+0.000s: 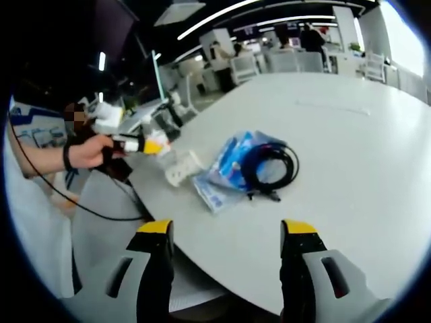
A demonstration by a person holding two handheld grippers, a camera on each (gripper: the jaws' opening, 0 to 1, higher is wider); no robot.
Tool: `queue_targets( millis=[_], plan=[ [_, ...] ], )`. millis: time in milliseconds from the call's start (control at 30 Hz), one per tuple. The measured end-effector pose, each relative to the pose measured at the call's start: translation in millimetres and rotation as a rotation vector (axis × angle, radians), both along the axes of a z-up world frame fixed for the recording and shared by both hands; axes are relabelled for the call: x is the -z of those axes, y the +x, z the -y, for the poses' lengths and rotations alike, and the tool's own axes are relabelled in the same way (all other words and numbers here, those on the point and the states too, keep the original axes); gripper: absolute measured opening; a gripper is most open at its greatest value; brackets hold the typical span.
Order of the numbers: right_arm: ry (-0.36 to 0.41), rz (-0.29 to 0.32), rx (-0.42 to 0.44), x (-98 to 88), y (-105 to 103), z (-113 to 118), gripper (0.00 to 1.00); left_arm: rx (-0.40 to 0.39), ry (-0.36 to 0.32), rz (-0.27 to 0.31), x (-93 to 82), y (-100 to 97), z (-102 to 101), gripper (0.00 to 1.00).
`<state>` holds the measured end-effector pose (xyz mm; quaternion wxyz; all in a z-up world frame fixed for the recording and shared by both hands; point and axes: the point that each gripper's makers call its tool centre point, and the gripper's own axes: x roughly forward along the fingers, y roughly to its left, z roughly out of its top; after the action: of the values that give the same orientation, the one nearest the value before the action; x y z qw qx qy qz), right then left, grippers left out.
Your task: Arrange the tabletop items into an orderly group along one side of the table until the central work area is clear of visible clutter.
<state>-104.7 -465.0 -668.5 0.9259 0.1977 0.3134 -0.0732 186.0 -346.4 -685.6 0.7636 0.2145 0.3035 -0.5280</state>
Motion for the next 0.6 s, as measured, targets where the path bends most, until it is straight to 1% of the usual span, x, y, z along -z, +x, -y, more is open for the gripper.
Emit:
queue_targets(
  millis=[67,100,267,600],
  plan=[
    [0.001,0.001,0.0,-0.1,0.2,-0.9,0.63,-0.003,0.004,0.01,2.4,-1.4,-1.4,0.37],
    [0.001,0.002,0.0,-0.5,0.4,-1.1,0.63,-0.02,-0.017,0.008,1.0,-0.3,-0.9,0.37],
    [0.0,0.008,0.003,-2.2,1.3,-1.4,0.63,-0.044,-0.028,0.014,2.0,4.8,-0.5,0.37],
    [0.001,0.007,0.012,-2.1,-2.4,-0.5,0.63,-0.062,-0.037,0.02,4.4,10.4,5.0,0.37]
  ],
)
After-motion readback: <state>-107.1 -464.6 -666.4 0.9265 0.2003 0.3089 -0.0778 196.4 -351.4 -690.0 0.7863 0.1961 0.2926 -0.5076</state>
